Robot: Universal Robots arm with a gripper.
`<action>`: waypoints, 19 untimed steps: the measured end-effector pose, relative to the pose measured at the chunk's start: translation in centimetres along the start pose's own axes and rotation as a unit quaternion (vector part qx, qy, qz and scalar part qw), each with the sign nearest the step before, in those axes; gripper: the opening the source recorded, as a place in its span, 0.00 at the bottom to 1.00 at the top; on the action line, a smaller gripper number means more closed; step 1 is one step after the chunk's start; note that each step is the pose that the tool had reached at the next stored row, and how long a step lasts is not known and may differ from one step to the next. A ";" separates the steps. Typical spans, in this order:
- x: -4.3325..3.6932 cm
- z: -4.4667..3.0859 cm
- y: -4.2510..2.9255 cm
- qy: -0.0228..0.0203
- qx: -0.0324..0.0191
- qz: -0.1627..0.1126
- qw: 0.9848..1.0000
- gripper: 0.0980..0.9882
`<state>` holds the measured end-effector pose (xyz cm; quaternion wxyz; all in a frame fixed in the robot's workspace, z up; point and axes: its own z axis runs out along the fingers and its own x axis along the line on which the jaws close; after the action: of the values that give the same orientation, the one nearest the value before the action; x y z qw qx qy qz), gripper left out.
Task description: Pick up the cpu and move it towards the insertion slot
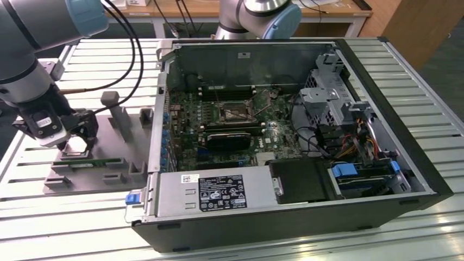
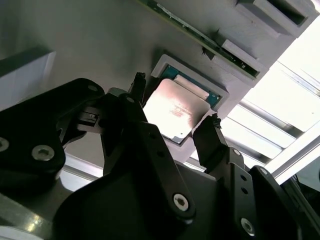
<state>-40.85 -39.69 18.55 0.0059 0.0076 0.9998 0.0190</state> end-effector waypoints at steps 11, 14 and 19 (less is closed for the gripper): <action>0.13 0.03 0.08 0.000 0.000 0.000 1.000 0.63; 0.18 0.10 0.08 0.000 0.000 0.000 1.000 0.63; 0.21 0.13 0.08 0.000 0.000 0.000 1.000 0.63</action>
<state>-41.06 -39.60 18.42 0.0059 0.0075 0.9998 0.0188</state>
